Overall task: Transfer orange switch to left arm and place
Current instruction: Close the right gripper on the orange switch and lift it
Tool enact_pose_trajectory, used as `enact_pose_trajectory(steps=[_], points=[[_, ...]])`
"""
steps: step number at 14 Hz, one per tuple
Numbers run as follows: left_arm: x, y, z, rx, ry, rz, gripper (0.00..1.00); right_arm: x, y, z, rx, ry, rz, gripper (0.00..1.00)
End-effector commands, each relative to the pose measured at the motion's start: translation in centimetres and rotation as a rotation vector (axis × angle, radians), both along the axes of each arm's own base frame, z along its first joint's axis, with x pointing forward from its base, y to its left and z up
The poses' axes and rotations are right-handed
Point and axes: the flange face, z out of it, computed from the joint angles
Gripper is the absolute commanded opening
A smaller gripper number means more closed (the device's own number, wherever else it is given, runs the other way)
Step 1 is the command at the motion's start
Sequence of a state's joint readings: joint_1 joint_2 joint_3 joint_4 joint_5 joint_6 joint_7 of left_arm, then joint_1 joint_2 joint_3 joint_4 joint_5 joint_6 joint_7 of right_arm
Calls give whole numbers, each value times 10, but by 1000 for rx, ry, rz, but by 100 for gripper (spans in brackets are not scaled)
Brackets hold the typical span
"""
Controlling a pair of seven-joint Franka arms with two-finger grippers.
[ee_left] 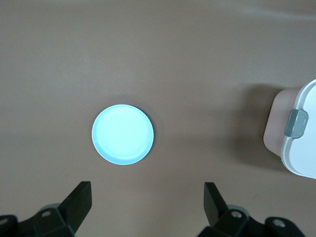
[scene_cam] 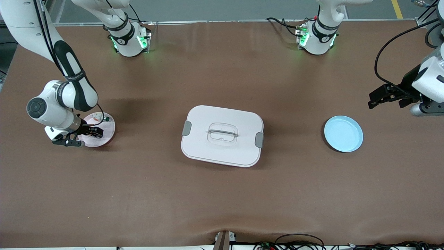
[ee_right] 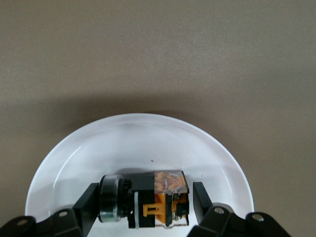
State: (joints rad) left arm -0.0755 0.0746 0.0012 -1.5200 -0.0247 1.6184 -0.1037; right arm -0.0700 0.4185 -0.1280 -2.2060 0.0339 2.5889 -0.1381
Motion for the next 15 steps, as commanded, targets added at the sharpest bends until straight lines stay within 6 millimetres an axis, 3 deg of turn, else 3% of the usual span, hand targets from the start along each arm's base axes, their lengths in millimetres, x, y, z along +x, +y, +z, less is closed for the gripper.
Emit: enact_pose_trajectory(steps=[1, 4, 10, 15], points=[[1, 2, 5, 4, 2, -10, 100, 0, -6, 5, 12, -12, 21, 45], [1, 2, 5, 4, 2, -10, 100, 0, -6, 5, 13, -13, 19, 0], [1, 2, 3, 4, 5, -10, 100, 0, -3, 9, 77, -2, -67, 0], [1, 2, 4, 4, 3, -10, 100, 10, 14, 32, 287, 64, -244, 0]])
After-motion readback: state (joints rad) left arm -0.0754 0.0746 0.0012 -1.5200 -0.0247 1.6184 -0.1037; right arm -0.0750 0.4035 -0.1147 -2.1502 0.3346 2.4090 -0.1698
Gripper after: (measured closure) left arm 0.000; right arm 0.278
